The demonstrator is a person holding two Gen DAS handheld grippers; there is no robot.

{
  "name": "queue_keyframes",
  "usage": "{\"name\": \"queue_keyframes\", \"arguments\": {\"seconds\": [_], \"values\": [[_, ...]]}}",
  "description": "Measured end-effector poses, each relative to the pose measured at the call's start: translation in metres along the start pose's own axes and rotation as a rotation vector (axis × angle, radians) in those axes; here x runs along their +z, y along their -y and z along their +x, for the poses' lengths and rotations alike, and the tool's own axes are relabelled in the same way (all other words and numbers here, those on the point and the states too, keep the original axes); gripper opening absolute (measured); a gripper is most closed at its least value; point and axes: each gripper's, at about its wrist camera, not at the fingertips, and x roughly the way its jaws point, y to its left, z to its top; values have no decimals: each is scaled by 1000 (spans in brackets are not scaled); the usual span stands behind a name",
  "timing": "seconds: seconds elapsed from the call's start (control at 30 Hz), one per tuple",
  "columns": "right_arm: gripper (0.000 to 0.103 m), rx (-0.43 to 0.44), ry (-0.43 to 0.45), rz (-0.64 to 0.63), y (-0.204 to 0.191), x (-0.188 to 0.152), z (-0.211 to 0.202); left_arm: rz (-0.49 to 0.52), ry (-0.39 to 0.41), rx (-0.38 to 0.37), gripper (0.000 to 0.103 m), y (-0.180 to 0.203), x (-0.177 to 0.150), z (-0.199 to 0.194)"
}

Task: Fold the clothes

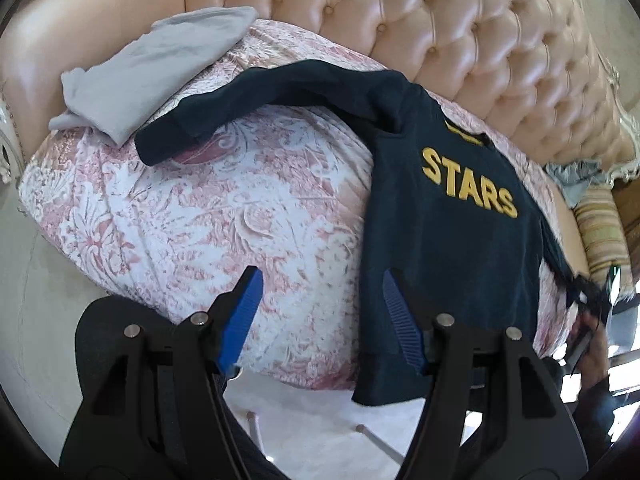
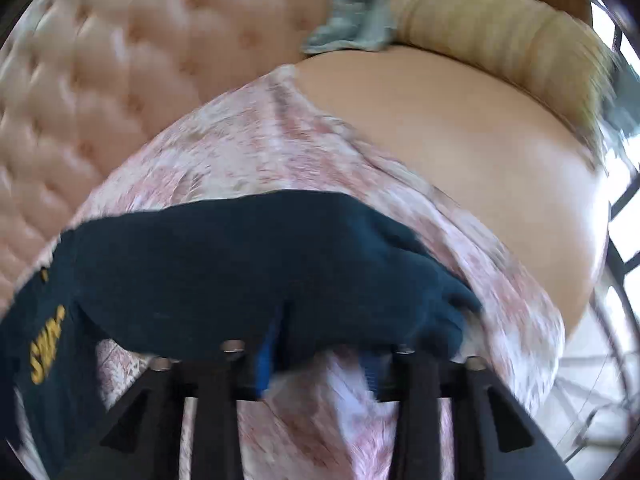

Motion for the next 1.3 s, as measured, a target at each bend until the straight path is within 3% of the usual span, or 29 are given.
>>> {"name": "queue_keyframes", "arguments": {"seconds": [0.07, 0.13, 0.2, 0.27, 0.37, 0.47, 0.53, 0.63, 0.73, 0.8, 0.83, 0.87, 0.9, 0.93, 1.0, 1.07, 1.17, 1.23, 1.27, 1.3], "values": [[43, -15, -1, 27, 1, -8, -15, 4, 34, -1, 66, -7, 9, 2], [43, -17, 14, 50, -5, -19, -37, 63, 115, 65, 66, -12, 18, -1], [44, -2, 47, 43, -18, -33, -61, 255, 195, 128, 66, -17, 20, 0], [45, 113, 56, -35, -45, -51, -79, 447, 273, 191, 66, -22, 22, 1], [52, 320, -2, -214, -100, -84, -88, 728, 387, 281, 66, -30, 24, 2], [54, 370, -89, -345, -146, -121, -78, 719, 352, 234, 66, -64, 33, 6], [54, 374, -139, -417, -172, -143, -72, 739, 329, 254, 66, -76, 34, 10], [54, 316, -176, -461, -186, -158, -60, 880, 319, 242, 66, -69, 24, 21], [56, 272, -196, -482, -189, -165, -51, 977, 308, 318, 66, -55, 31, 53], [59, 262, -201, -497, -192, -166, -51, 954, 263, 321, 66, -54, 48, 72], [62, 256, -203, -510, -194, -167, -51, 934, 208, 283, 65, -53, 59, 78], [63, 246, -203, -528, -197, -169, -51, 912, 152, 243, 56, -51, 71, 84], [64, 234, -201, -548, -199, -171, -51, 861, 89, 162, 15, -49, 86, 80], [66, 224, -198, -562, -201, -172, -51, 808, 30, 82, 15, -48, 102, 76], [68, 218, -199, -566, -202, -173, -51, 664, 1, -57, 15, -58, 136, 57], [71, 226, -205, -551, -202, -173, -51, 466, -35, -123, 15, -86, 182, 43], [76, 219, -205, -563, -205, -175, -50, 262, -79, -104, 15, -122, 219, 56], [79, 208, -200, -579, -208, -178, -50, 296, -32, 55, 21, -123, 225, 65], [79, 203, -197, -586, -208, -179, -50, 284, 6, 58, 28, -121, 227, 64], [79, 202, -195, -589, -208, -180, -51, 216, 43, 55, 55, -125, 229, 62]]}}
